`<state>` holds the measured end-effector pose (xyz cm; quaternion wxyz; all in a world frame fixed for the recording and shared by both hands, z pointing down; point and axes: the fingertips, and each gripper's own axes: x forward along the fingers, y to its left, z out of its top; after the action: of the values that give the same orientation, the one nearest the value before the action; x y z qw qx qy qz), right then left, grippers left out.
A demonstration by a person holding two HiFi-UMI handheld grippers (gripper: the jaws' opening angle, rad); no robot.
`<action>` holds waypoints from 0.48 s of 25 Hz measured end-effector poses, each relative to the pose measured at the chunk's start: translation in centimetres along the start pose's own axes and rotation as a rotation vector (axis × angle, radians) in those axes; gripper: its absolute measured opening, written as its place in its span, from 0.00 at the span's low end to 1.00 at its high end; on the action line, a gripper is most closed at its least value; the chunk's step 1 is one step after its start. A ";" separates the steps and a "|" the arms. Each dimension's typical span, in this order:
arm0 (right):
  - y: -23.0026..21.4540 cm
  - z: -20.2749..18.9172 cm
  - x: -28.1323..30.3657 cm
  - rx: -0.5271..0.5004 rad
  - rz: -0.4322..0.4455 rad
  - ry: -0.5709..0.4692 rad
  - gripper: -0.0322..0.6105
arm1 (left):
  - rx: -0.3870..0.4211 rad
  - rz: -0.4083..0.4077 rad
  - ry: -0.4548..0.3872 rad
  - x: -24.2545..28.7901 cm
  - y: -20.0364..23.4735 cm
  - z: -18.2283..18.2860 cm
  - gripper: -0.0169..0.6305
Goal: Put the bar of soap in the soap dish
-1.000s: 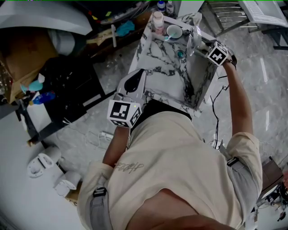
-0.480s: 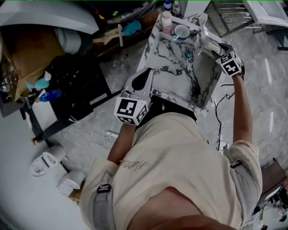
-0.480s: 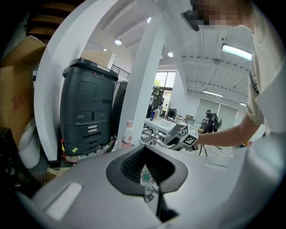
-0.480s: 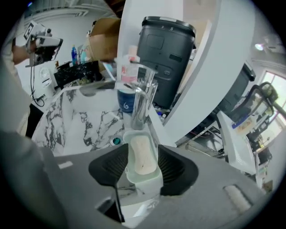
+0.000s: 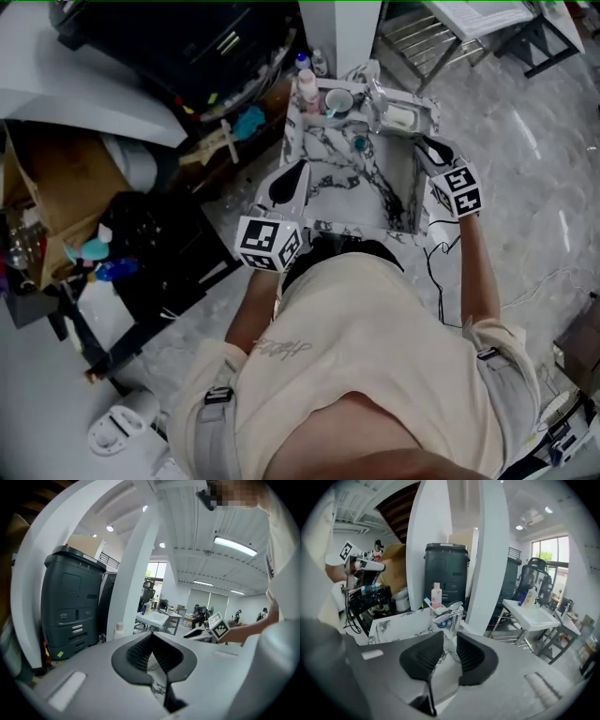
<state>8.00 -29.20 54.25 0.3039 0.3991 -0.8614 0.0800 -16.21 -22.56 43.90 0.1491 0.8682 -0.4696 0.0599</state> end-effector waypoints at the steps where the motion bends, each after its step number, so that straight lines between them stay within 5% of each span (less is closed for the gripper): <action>1: 0.8 0.1 -1.1 0.015 -0.008 -0.023 0.17 | 0.006 -0.017 -0.006 0.2 -0.2 0.3 0.05; 5: 2.8 0.5 -4.5 0.039 -0.085 -0.087 0.05 | 0.037 -0.091 -0.031 0.8 -1.2 1.5 0.05; 12: 4.2 3.1 -8.0 0.084 -0.178 -0.216 0.05 | 0.116 -0.194 -0.093 1.9 -2.1 5.6 0.05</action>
<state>7.47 -22.48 47.52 0.1984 0.4924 -0.8462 0.0453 -13.58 -24.76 38.62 0.0817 0.9185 -0.3856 0.0320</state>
